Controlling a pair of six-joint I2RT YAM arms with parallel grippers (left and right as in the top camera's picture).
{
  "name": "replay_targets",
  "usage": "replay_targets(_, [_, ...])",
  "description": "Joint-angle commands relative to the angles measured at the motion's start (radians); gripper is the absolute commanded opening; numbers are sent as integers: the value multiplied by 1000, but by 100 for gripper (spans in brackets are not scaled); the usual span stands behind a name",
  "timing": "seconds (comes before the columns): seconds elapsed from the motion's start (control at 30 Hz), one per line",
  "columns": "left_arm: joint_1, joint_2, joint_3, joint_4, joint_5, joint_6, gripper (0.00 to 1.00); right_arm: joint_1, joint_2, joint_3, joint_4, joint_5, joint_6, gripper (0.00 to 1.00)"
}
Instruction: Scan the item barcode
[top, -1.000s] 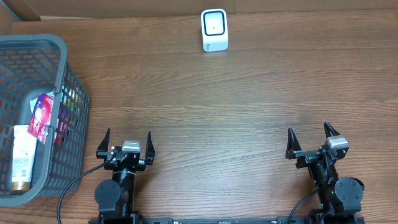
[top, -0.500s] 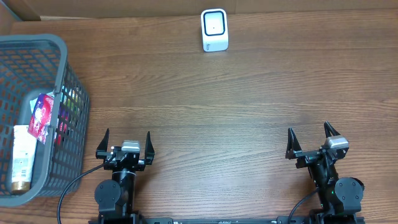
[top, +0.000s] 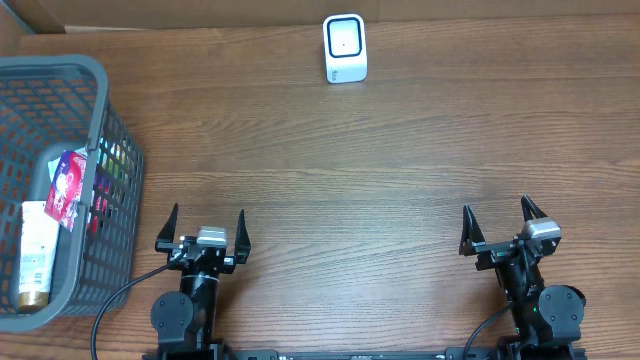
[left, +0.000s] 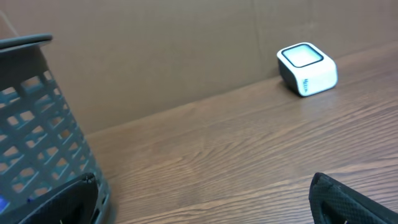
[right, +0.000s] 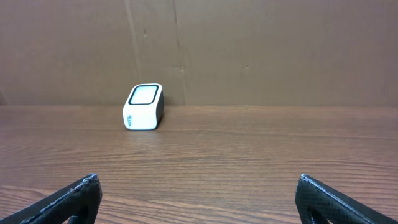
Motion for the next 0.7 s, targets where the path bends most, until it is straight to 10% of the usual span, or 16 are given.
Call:
replay_targets(0.0, [-6,-4,-6,6,36,-36,100,7,-10,-10,6,-2,-1,100])
replay_targets(0.67, [-6,-4,68,-3,-52,-309,100,7,-10,-9,10,-2,-2,100])
